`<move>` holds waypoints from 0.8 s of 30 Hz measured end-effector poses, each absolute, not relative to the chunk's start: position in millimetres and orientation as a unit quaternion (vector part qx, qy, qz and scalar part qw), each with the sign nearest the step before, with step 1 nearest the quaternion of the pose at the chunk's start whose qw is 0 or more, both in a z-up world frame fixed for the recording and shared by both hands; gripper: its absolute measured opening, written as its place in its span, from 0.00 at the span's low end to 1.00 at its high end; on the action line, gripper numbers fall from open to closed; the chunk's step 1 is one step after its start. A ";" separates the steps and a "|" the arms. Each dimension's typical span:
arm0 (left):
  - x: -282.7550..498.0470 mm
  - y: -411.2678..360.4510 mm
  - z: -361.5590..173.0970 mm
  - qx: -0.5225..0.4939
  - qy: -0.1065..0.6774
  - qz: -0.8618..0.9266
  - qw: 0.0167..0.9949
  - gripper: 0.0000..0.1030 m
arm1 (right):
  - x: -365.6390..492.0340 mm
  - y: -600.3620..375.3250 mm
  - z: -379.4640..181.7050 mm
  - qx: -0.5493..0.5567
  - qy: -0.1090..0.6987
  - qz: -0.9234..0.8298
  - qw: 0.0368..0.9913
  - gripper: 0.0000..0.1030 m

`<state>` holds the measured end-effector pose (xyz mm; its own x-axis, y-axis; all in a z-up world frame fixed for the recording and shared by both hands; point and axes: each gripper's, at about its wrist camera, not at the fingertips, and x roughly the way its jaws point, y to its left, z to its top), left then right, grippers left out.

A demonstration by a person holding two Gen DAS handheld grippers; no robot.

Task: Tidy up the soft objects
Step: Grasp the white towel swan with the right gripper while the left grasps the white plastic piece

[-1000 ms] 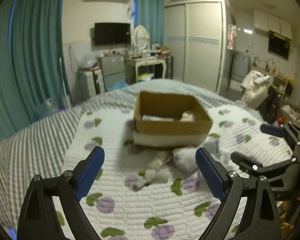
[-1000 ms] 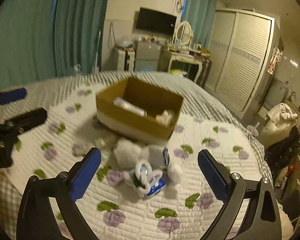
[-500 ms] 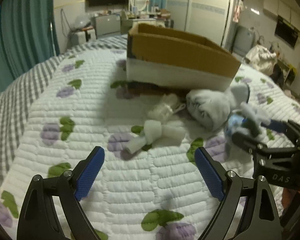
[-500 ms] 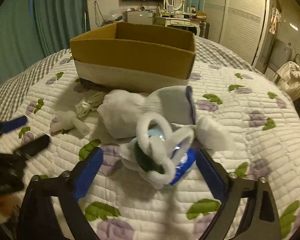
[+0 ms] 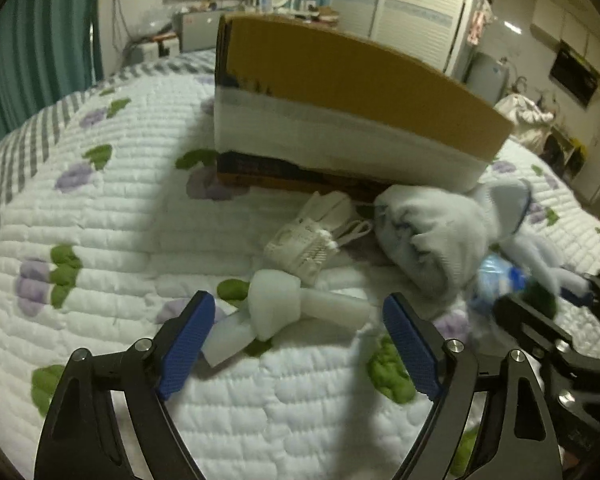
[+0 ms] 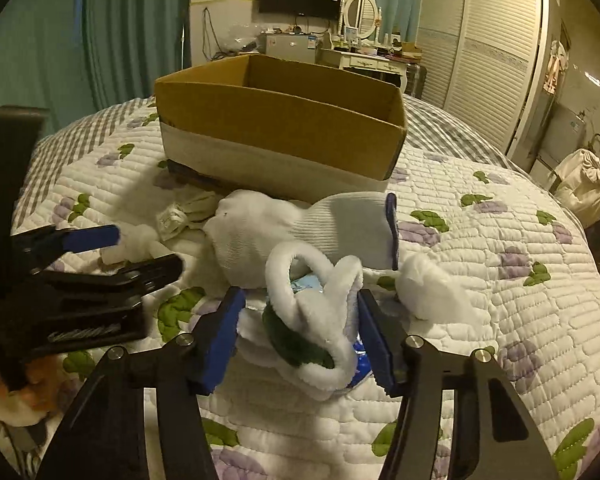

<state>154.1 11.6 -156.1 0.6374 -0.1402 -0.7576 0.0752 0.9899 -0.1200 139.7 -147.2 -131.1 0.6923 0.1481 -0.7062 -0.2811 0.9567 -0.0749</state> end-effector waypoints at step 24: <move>131.9 32.5 -143.6 -0.051 0.420 -0.047 0.905 0.11 | 130.2 -147.0 -128.2 -0.092 0.369 0.127 0.916 0.55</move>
